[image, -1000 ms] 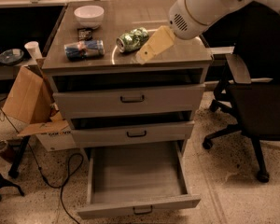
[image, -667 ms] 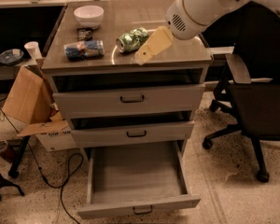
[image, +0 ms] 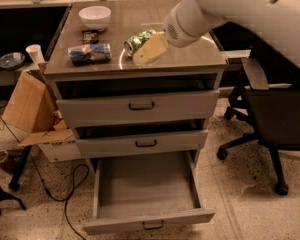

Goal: Place green can into bottom drawer

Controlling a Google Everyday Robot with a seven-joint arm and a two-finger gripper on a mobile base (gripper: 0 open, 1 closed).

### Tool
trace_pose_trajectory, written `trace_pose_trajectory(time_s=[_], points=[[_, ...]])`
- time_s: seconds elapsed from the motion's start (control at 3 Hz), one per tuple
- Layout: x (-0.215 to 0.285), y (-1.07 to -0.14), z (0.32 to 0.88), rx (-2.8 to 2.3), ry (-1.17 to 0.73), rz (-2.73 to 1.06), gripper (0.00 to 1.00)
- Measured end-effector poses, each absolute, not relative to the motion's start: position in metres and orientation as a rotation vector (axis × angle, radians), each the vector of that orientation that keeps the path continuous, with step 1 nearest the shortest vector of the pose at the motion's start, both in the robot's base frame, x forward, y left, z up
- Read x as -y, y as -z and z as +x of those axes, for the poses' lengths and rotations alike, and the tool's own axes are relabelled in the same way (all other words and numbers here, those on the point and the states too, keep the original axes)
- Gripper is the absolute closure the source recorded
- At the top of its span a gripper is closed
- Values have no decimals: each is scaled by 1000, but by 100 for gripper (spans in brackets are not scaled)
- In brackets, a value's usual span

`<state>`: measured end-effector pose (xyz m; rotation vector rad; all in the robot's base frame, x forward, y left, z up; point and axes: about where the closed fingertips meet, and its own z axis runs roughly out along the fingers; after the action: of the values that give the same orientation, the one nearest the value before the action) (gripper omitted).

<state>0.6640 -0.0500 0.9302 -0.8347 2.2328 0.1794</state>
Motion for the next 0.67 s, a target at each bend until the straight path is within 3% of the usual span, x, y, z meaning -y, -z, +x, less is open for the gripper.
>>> trace_pose_trajectory(time_s=[0.67], points=[[32, -883, 762, -2202, -248, -703, 0]])
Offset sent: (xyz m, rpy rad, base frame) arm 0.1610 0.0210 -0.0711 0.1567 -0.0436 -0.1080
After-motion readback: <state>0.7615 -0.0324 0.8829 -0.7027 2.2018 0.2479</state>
